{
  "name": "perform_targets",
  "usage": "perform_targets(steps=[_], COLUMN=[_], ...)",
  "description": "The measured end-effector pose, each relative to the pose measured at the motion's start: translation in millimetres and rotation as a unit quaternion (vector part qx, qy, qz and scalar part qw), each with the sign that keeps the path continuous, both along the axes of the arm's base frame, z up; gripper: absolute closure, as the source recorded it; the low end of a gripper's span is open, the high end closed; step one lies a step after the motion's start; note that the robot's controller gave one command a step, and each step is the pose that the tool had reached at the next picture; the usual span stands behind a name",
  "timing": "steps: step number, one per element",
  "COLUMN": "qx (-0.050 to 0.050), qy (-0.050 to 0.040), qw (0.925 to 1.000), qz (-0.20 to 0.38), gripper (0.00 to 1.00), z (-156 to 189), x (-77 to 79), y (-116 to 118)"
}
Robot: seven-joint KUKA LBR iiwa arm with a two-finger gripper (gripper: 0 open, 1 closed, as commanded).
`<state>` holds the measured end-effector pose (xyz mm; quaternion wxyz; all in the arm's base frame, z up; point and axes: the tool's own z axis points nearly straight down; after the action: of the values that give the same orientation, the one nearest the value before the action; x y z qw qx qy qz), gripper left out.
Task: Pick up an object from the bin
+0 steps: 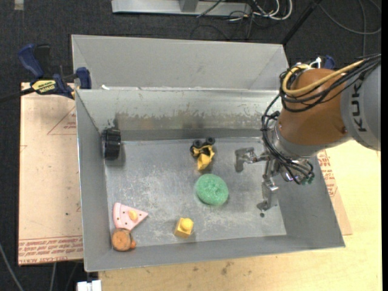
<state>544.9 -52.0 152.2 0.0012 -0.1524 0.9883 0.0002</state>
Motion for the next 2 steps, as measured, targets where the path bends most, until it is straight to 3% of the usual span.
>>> perform_targets(steps=[1,2], qx=[0.0,0.0], qy=[-0.0001,-0.0003], qw=[0.9983,0.9986], qz=[-0.059,0.053], gripper=[0.0,0.0], z=[-11.2,-35.3], x=[34.3,27.0], y=[36.3,71.9])
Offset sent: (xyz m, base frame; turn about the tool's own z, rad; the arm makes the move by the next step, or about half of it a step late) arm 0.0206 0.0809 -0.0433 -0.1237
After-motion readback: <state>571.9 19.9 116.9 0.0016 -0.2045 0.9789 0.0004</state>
